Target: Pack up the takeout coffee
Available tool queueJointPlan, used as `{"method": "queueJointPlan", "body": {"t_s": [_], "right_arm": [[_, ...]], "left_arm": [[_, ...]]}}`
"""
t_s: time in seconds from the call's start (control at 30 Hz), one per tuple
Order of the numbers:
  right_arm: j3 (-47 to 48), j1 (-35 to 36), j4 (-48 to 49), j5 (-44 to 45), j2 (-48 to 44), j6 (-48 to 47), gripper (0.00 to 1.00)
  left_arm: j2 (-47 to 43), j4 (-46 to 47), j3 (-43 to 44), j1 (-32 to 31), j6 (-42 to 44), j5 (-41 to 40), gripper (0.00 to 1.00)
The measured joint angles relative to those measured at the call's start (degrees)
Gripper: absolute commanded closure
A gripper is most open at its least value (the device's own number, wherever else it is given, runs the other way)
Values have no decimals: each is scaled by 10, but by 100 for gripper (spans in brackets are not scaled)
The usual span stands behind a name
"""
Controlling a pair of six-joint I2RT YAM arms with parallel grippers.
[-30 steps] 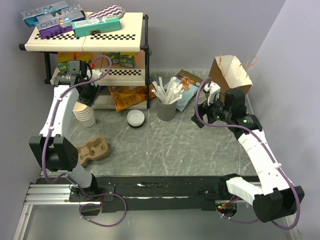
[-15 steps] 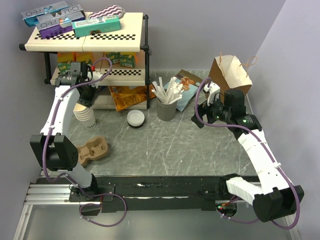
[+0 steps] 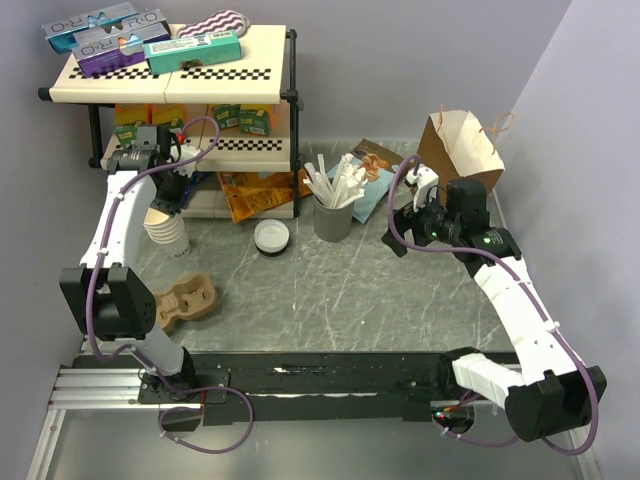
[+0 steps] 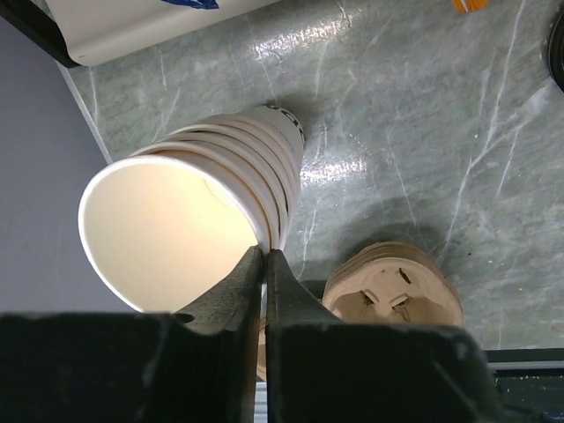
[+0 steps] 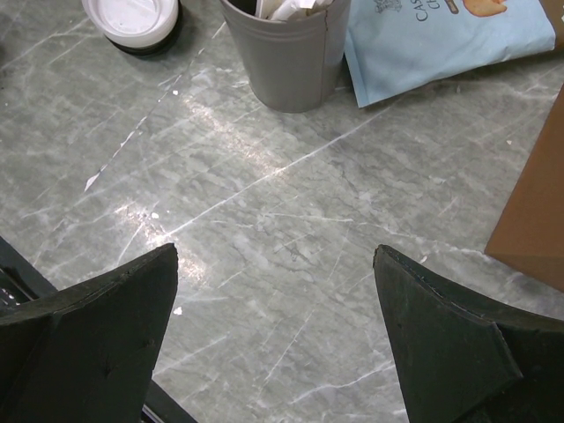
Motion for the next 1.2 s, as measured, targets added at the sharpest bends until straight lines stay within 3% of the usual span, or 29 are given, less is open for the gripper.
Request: {"method": "queueJointPlan", "body": {"t_s": [0.03, 0.37, 0.67, 0.93, 1.2], "right_arm": [[0, 0, 0, 0, 0, 0, 3], [-11, 0, 3, 0, 0, 2, 3], [-11, 0, 4, 0, 0, 4, 3], [-19, 0, 11, 0, 0, 6, 3], [-30, 0, 14, -4, 0, 13, 3]], "left_arm": [[0, 0, 0, 0, 0, 0, 99], [0, -6, 7, 0, 18, -10, 99], [2, -26, 86, 1, 69, -55, 99], [-12, -15, 33, -1, 113, -115, 99], [-2, -50, 100, 7, 114, -99, 99]]}}
